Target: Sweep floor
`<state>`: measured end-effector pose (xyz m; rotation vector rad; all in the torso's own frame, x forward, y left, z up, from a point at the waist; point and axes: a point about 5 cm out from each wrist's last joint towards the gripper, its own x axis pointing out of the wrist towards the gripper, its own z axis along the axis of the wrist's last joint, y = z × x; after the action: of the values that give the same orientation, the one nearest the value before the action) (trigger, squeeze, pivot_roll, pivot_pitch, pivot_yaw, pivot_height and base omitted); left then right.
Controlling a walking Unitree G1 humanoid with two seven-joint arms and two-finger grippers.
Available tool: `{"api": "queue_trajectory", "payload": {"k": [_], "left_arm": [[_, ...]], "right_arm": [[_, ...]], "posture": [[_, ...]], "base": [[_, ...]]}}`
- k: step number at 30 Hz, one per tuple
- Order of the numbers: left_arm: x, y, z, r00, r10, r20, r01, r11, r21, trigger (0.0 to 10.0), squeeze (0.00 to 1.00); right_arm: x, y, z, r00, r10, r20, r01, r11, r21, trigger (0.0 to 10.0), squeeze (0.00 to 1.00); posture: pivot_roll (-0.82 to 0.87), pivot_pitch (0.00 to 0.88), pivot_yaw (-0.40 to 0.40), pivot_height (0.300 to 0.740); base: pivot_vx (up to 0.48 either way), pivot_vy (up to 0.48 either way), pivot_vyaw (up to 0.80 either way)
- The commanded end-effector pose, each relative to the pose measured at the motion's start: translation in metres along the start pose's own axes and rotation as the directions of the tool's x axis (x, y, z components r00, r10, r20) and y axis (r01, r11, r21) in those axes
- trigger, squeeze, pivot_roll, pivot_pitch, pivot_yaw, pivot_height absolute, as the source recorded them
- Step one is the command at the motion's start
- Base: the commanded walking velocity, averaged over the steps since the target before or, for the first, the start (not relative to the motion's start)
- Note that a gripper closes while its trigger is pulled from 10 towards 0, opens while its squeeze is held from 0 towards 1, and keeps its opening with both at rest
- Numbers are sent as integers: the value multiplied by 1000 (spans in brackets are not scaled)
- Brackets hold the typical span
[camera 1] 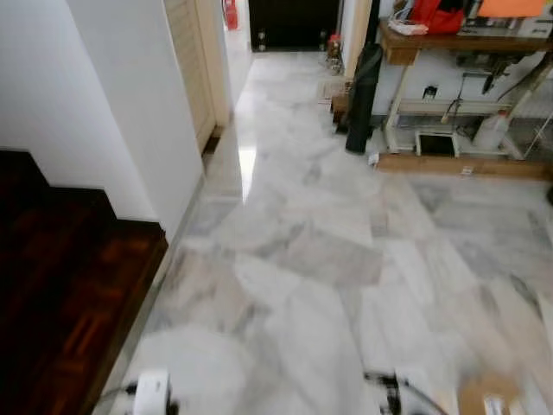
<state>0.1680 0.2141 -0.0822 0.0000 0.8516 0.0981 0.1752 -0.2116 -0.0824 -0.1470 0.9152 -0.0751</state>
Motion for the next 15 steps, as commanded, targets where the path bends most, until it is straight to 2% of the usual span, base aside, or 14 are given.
{"api": "queue_trajectory", "payload": {"k": [1,15], "left_arm": [[1,-3,2,1000,-10,5,10,1000,6,10000,0],[2,-5,4,1000,-14,12,14,1000,1,10000,0]], "right_arm": [[0,-5,-1,1000,-12,-1,12,1000,18,10000,0],[0,-6,0,1000,-15,0,15,1000,18,10000,0]], "posture": [[-141,0,39,740],[-140,0,31,740]], "base": [[251,0,0],[253,0,0]]}}
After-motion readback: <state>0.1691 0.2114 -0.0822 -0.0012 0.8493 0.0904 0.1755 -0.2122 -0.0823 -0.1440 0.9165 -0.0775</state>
